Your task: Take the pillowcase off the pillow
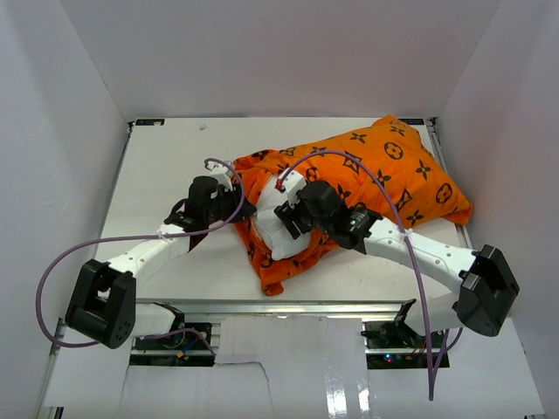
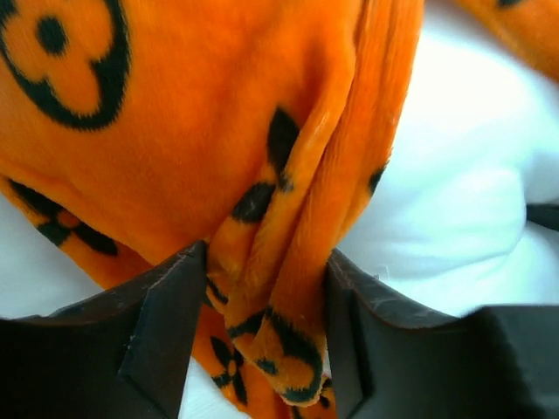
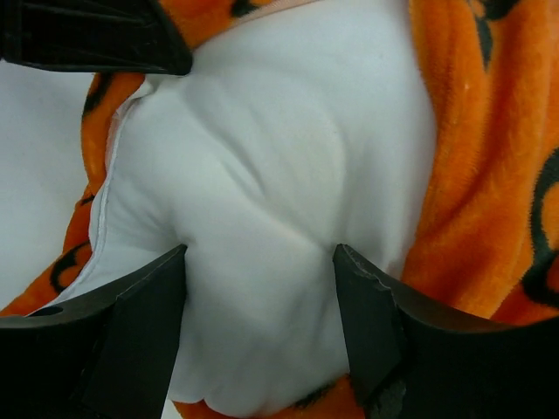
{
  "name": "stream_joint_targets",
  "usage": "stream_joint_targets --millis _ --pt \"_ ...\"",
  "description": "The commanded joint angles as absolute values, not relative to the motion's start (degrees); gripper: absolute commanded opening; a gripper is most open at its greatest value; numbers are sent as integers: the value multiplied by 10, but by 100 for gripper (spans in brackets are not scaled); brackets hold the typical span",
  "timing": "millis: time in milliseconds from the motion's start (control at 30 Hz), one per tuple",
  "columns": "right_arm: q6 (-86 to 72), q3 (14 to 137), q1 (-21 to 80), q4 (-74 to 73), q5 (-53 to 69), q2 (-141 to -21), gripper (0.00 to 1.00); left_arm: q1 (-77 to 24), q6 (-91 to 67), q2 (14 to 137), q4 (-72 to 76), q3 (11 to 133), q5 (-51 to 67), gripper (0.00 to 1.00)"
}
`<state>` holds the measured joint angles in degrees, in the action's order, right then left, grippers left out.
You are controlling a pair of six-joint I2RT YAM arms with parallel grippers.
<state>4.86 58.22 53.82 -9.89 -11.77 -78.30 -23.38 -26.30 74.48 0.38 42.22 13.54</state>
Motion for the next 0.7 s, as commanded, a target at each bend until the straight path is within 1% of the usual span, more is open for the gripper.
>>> stream_joint_targets --millis 0,67,100,133,200,233,333,367,467,533,567,667 --pt "46 573 505 -103 -142 -773 69 -243 -256 741 11 401 95 35" --pt "46 574 488 -103 -132 -772 61 -243 -262 732 7 400 52 13" --pt "47 571 482 -104 -132 -771 56 -243 -276 729 -4 402 27 0" --pt "47 569 465 -104 -134 -769 47 -243 -282 725 -19 408 -35 0" --pt "45 558 440 -99 -124 -758 38 -242 -292 709 -38 410 -88 0" --pt "43 553 412 -97 -116 -753 33 -241 -315 706 -46 410 -156 0" --pt "33 541 371 -93 -104 -737 33 -215 -366 714 -70 408 -205 0" --pt "32 541 366 -93 -96 -737 33 -198 -370 725 -81 411 -202 0" --pt "33 541 363 -89 -82 -742 34 -195 -381 785 -87 419 -201 0" --pt "31 545 363 -84 -71 -745 35 -195 -381 803 -68 409 -179 0" --pt "31 551 363 -89 -61 -746 36 -195 -381 802 -43 393 -151 0" --pt "47 584 394 -101 -47 -722 43 -195 -379 773 33 357 -73 0"
